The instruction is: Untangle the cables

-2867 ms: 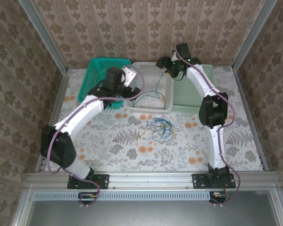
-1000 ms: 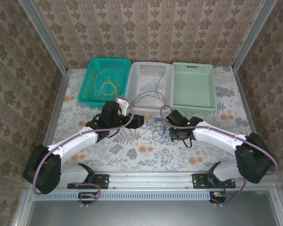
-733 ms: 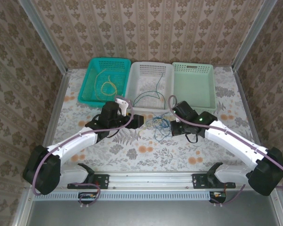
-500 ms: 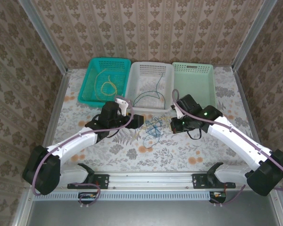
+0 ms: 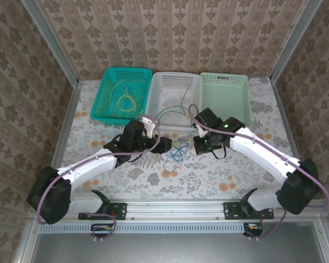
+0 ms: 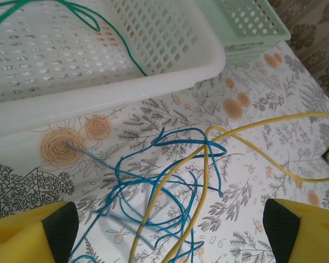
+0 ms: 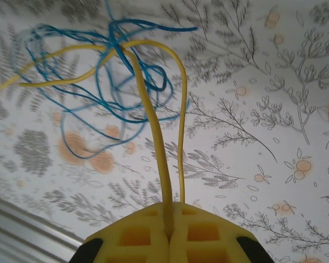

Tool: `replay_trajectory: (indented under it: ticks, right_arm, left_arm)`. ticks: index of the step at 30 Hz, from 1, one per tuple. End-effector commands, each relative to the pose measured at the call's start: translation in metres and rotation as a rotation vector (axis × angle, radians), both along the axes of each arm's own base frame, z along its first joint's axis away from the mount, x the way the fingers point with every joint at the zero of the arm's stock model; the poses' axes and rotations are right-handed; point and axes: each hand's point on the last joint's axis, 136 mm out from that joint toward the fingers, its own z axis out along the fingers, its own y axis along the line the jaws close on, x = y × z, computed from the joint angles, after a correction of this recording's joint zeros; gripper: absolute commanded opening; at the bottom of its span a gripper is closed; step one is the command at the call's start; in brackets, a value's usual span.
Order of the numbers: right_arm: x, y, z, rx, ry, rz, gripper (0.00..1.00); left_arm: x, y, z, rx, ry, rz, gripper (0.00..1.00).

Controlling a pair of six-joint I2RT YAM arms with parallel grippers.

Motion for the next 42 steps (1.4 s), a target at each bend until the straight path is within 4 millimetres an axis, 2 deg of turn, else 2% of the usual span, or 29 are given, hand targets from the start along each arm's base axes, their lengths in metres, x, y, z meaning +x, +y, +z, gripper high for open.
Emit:
replay_trajectory:
  ticks: [1, 4, 6, 9, 13, 18, 23, 26, 29, 34, 38, 42]
  right_arm:
    - [0.005, -0.018, -0.031, -0.167, -0.001, -0.047, 0.0]
    - [0.006, -0.041, -0.044, -0.319, -0.029, -0.064, 0.0]
    - [0.006, -0.055, -0.044, -0.396, -0.055, -0.081, 0.0]
    - [0.007, -0.075, -0.031, -0.47, -0.123, -0.126, 0.0]
    - [0.004, -0.086, -0.006, -0.449, -0.21, -0.157, 0.0]
    - [-0.005, -0.107, 0.011, -0.5, -0.243, -0.176, 0.0]
    - [-0.01, -0.107, 0.024, -0.439, -0.265, -0.191, 0.0]
    - [-0.012, -0.116, 0.032, -0.485, -0.27, -0.191, 0.0]
    - [-0.01, -0.11, 0.037, -0.475, -0.254, -0.163, 0.0]
    - [-0.003, -0.111, 0.066, -0.453, -0.338, -0.207, 0.0]
    - [-0.008, -0.12, 0.092, -0.414, -0.418, -0.23, 0.0]
    - [-0.013, -0.122, 0.103, -0.397, -0.427, -0.205, 0.0]
  left_arm:
    - [0.005, -0.008, 0.011, -0.022, -0.026, -0.002, 0.89]
    - [0.005, -0.005, 0.008, -0.017, -0.026, 0.007, 0.89]
    - [0.005, -0.004, 0.007, -0.015, -0.025, 0.011, 0.89]
    - [0.005, -0.004, 0.005, -0.01, -0.024, 0.014, 0.88]
    - [0.006, -0.004, 0.003, -0.006, -0.02, 0.014, 0.88]
    - [0.007, -0.005, 0.003, -0.004, -0.02, 0.018, 0.88]
    - [0.009, -0.004, 0.006, 0.002, -0.03, 0.02, 0.88]
    - [0.009, -0.004, 0.008, 0.009, -0.037, 0.015, 0.89]
    - [0.009, -0.004, 0.009, 0.014, -0.039, 0.017, 0.89]
    - [0.009, -0.002, 0.011, 0.012, -0.045, 0.025, 0.88]
    - [0.011, 0.001, 0.012, 0.022, -0.057, 0.034, 0.89]
    - [0.015, 0.005, 0.015, 0.018, -0.062, 0.051, 0.89]
